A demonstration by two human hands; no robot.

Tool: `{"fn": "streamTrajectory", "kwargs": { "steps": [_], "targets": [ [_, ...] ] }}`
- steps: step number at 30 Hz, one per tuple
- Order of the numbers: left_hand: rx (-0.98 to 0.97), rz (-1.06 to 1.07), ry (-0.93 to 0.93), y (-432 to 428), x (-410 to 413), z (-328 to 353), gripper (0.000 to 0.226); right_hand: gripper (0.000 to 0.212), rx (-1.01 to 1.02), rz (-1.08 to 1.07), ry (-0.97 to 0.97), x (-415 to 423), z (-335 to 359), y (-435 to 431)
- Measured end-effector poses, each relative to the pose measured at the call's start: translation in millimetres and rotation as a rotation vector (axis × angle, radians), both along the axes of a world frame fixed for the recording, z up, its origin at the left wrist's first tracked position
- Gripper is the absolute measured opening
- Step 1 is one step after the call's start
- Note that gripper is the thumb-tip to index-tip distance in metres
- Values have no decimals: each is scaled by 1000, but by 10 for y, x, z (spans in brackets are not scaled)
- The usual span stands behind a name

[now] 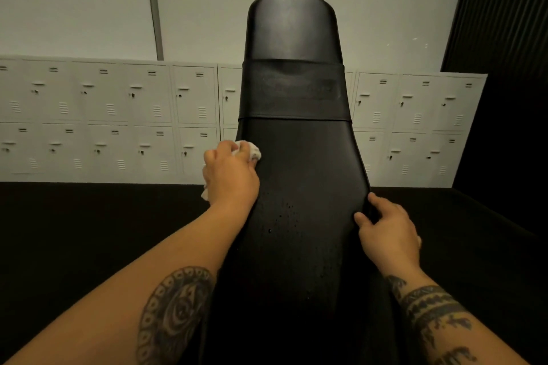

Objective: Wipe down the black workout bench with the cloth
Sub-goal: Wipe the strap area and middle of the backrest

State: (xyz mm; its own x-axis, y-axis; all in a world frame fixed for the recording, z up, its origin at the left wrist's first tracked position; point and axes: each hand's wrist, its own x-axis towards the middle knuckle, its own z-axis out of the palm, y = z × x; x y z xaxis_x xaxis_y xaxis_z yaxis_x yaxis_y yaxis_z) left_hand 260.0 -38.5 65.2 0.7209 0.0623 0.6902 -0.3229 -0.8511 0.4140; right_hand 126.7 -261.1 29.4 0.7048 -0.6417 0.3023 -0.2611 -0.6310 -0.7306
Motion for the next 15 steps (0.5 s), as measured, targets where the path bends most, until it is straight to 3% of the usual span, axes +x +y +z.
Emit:
{"fn": "streamTrajectory", "kwargs": {
  "steps": [4, 6, 9, 13, 15],
  "targets": [
    [348, -365, -148, 277, -348, -541, 45, 55, 68, 61, -22, 26, 0, -83],
    [429, -468, -197, 536, -366, -699, 48, 56, 64, 82, -29, 34, -9, -111],
    [382, -349, -190, 486, -209, -551, 44, 56, 41, 86, -40, 45, -25, -131],
    [93, -101, -51, -11, -50, -117, 39, 56, 51, 88, -45, 47, -36, -137],
    [113, -105, -42, -126, -89, -85, 38, 56, 49, 85, -49, 62, -37, -152]
  ]
}}
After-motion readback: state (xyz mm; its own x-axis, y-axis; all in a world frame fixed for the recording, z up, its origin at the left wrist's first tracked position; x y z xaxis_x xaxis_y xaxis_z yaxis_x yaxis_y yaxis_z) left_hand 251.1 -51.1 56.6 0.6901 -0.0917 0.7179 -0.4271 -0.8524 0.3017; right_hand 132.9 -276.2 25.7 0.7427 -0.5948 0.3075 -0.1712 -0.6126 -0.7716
